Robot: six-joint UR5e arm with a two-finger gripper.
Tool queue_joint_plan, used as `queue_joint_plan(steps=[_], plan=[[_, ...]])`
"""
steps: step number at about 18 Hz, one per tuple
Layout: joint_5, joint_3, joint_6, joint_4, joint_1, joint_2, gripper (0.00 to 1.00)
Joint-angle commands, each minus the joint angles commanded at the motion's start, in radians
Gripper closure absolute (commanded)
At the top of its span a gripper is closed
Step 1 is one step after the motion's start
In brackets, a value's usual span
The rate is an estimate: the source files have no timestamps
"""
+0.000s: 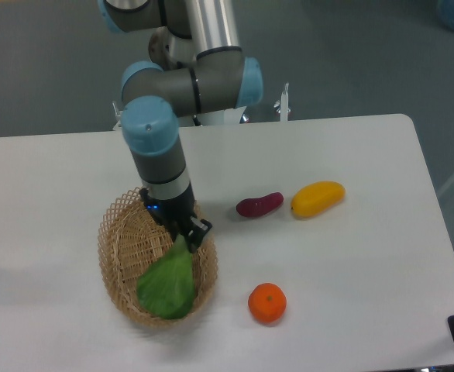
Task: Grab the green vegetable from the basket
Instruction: 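Lift the bok choy out of the basket, tipping the basket, then carry the held bok choy up beside the yellow fruit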
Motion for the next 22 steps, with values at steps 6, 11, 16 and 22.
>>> queue_joint_plan(steps=[6, 11, 16, 22], plan=[[-0.045, 0.04, 0.198, -0.077, 0.161, 0.011, 0.54], [-0.052, 0.048, 0.368, -0.11, 0.278, 0.022, 0.54], [-0.078, 0.064, 0.555, -0.115, 0.388, 0.014, 0.54], [-0.089, 0.081, 0.654, -0.124, 0.441, -0.003, 0.54]])
